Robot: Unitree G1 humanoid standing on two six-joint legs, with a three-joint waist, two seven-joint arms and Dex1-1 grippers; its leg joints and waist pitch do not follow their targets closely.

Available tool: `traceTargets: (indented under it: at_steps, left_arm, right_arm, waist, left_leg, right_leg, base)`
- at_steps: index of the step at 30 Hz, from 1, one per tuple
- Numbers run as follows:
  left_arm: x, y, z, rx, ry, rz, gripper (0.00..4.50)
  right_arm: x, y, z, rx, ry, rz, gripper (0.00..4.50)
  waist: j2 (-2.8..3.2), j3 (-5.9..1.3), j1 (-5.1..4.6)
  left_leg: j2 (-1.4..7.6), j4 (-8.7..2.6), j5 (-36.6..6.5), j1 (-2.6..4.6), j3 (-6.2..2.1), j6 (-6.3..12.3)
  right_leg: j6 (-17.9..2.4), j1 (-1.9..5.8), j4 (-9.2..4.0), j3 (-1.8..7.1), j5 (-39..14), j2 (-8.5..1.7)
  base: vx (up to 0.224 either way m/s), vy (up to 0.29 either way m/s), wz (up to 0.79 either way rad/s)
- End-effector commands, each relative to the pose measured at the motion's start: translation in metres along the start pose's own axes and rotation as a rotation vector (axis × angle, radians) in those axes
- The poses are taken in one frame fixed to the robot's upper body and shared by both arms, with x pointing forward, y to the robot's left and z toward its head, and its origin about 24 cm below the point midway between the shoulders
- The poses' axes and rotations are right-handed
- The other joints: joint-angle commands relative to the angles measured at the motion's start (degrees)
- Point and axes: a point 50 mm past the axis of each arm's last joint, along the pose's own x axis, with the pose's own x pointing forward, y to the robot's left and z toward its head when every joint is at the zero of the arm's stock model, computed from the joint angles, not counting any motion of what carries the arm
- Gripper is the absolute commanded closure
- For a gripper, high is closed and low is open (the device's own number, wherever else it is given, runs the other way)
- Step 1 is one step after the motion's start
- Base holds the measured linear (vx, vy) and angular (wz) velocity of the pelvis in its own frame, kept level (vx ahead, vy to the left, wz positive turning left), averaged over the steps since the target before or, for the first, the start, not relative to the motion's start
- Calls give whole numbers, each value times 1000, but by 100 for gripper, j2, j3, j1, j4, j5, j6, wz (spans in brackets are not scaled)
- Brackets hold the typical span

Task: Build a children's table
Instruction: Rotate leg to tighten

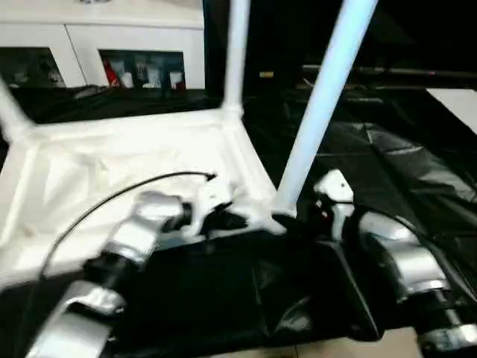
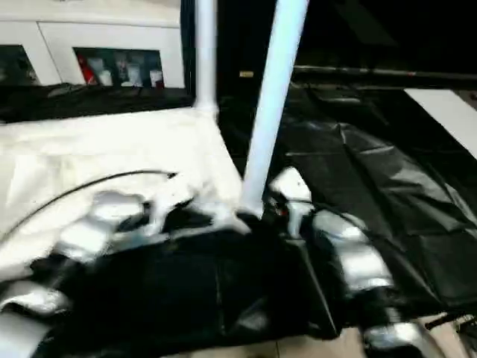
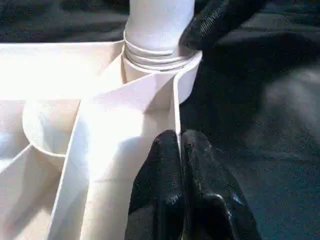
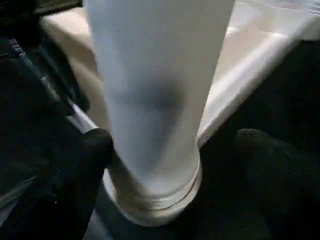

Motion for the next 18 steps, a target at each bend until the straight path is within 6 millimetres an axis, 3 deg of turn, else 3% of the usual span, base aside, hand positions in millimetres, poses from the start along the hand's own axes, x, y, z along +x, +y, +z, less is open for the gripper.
traceTargets:
  at_steps: [1,6,8,10,18]
  left_arm:
    - [5,-9,-2,-30,-35,-73,450]
    - [3,-11,-2,-33,-44,-91,450]
    - [2,-12,-2,-35,-45,-98,450]
    - [2,-13,-2,-35,-45,-98,450]
    - [1,-12,-2,-35,-45,-91,450]
  right_arm:
    - [-1,2,3,-5,2,40,21]
    - [1,4,1,-6,27,69,38]
    - [2,4,0,-4,38,78,66]
    - [3,4,-1,-4,42,80,66]
    - [3,3,-5,-15,68,82,137]
  waist:
    - [-37,-314,16]
    - [-49,-313,35]
    - [-54,-318,39]
    - [-76,-320,37]
    - [-63,-326,31]
  left_leg:
    - [249,-367,-1179,71,-82,342]
    - [252,-370,-1227,79,-83,241]
    - [248,-368,-1204,73,-86,224]
    - [245,-363,-1168,72,-80,240]
    - [238,-347,-1020,73,-76,292]
  right_leg:
    - [-1328,233,-358,243,-1114,-306]
    - [-1285,237,-362,249,-1260,-315]
    - [-1260,246,-354,249,-1250,-316]
    - [-1258,242,-354,250,-1210,-313]
    - [-1319,252,-330,245,-1024,-304]
  base:
    - [0,0,0]
    - [0,0,0]
    - [0,0,0]
    - [0,0,0]
    - [0,0,0]
